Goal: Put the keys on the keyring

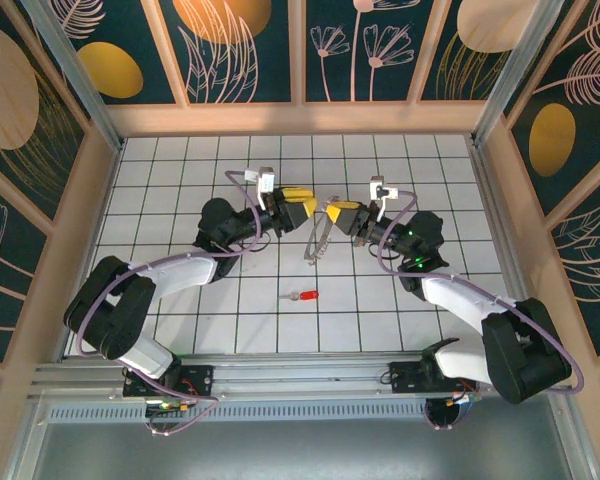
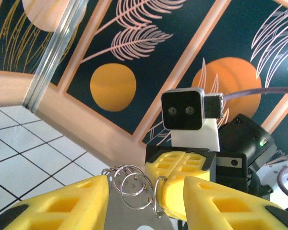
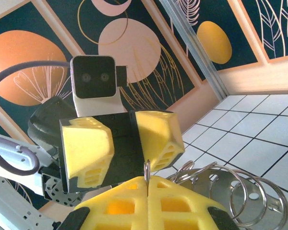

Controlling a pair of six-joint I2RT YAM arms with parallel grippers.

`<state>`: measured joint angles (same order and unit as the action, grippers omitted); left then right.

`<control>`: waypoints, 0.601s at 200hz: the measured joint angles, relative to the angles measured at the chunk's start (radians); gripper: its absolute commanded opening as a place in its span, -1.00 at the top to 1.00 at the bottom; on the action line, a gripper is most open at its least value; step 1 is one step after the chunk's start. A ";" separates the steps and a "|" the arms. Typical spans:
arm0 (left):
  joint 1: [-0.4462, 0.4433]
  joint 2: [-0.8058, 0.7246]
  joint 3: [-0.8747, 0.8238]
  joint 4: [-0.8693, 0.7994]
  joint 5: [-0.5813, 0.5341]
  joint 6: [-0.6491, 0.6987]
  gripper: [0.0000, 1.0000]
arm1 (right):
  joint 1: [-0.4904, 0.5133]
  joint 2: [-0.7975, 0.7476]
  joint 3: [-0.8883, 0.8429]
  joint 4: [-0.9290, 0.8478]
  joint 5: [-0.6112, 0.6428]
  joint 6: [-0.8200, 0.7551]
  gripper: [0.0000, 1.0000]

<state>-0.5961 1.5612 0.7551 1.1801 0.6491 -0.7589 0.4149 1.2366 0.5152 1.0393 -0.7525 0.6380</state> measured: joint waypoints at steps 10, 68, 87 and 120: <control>0.000 0.000 -0.011 0.028 -0.007 -0.024 0.12 | -0.001 0.000 0.000 0.000 0.003 0.002 1.00; 0.000 0.045 -0.035 0.193 -0.012 -0.158 0.23 | -0.002 0.001 0.000 0.029 0.030 0.061 1.00; -0.001 0.083 -0.038 0.246 -0.013 -0.201 0.27 | -0.001 0.005 0.000 0.043 0.044 0.082 1.00; -0.014 0.124 -0.039 0.303 -0.026 -0.240 0.32 | 0.011 0.026 0.000 0.064 0.056 0.103 1.00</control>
<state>-0.6102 1.6848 0.7158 1.4826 0.6231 -0.9985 0.4259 1.2625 0.5152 1.1030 -0.6960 0.7406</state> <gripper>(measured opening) 0.348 0.051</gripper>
